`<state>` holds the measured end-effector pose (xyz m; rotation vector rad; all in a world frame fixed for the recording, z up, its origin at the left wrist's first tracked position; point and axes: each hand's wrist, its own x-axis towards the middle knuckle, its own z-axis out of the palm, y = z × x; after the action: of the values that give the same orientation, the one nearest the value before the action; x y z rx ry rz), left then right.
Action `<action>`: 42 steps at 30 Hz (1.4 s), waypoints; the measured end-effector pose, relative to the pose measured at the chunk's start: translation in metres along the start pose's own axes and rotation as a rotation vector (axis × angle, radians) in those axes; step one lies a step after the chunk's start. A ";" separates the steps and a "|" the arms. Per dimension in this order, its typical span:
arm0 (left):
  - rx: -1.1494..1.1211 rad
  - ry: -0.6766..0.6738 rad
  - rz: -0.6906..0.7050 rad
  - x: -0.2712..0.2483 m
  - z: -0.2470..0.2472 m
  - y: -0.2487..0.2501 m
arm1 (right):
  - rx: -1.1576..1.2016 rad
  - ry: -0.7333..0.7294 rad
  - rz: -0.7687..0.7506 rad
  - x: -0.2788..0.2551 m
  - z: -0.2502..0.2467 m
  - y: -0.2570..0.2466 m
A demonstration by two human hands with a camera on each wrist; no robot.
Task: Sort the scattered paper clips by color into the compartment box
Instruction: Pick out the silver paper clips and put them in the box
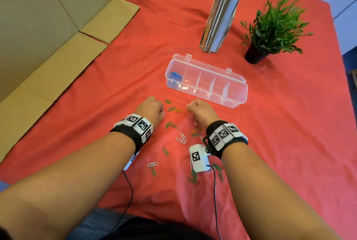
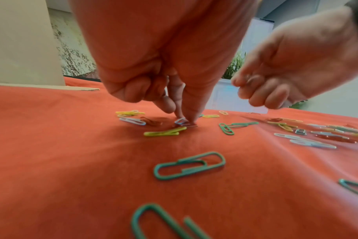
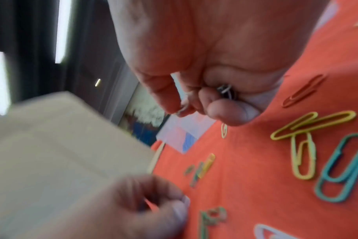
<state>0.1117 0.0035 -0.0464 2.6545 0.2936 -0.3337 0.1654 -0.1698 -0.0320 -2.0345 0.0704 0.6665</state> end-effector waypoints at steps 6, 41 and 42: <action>0.020 -0.027 -0.044 0.004 0.004 0.010 | 0.928 -0.127 0.196 -0.036 -0.043 0.018; -0.041 -0.217 0.242 -0.046 0.036 0.056 | 1.255 0.067 0.174 -0.088 -0.096 0.093; -0.085 -0.245 0.193 -0.046 0.035 0.060 | 1.257 0.112 0.203 -0.086 -0.101 0.096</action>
<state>0.0776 -0.0717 -0.0395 2.4997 -0.0258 -0.5636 0.1056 -0.3221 -0.0265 -0.8433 0.6062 0.4303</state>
